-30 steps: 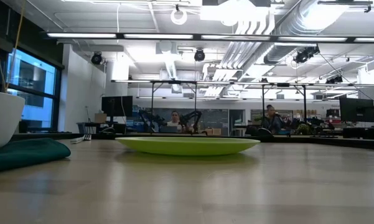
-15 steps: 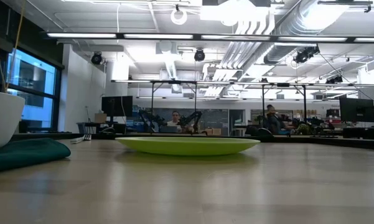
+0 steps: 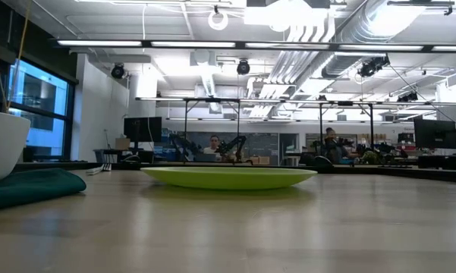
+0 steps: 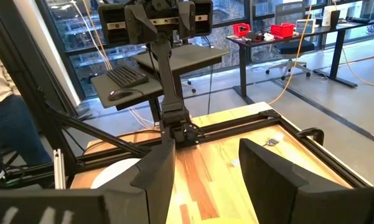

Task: Set table place
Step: Stack the white bowl on top of the green plate

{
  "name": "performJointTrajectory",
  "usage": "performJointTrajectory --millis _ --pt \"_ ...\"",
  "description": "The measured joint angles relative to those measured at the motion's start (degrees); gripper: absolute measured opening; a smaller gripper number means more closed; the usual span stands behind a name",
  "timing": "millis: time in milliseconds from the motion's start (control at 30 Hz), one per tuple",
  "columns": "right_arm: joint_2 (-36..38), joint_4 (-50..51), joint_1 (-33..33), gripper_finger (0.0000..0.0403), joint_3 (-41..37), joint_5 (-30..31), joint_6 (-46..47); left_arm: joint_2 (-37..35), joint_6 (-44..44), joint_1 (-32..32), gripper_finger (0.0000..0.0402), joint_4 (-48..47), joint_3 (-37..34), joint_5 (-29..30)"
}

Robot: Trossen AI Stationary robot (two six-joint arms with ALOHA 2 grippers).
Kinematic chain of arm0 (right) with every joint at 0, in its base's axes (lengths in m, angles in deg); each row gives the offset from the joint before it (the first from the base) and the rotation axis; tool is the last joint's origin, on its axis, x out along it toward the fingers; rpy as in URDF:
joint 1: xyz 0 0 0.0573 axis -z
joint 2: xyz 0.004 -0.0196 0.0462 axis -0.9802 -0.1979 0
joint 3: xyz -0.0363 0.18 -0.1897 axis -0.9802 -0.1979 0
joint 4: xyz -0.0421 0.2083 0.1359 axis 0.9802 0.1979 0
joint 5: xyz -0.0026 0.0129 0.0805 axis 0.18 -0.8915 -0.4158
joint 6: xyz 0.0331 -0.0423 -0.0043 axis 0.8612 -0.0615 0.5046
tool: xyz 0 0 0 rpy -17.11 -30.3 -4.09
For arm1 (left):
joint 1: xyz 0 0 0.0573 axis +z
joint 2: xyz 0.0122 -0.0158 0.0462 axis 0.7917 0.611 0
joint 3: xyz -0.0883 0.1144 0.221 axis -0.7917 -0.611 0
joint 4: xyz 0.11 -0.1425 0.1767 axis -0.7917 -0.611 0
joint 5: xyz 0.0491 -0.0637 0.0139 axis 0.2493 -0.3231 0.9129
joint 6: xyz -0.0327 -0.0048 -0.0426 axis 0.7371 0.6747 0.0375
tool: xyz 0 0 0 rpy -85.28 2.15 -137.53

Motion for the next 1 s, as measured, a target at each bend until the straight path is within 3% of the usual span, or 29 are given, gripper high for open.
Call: performJointTrajectory --millis 400,633,867,1000 --pt "0.0 0.13 -0.01 0.017 0.0 0.0 0.02 2.77 0.04 0.0 0.0205 -4.39 0.02 -3.21" --pt "0.0 0.13 0.0 0.017 0.0 0.02 0.02 12.33 3.04 -4.6 0.0205 -18.94 0.04 -11.93" --pt "0.0 0.13 0.0 0.017 0.0 0.02 0.02 24.68 5.45 -13.25 0.0205 -41.63 -0.02 -7.15" --pt "0.0 0.15 0.0 0.017 0.01 0.02 0.06 29.16 7.68 -14.82 0.0205 -44.51 -0.77 -8.73"
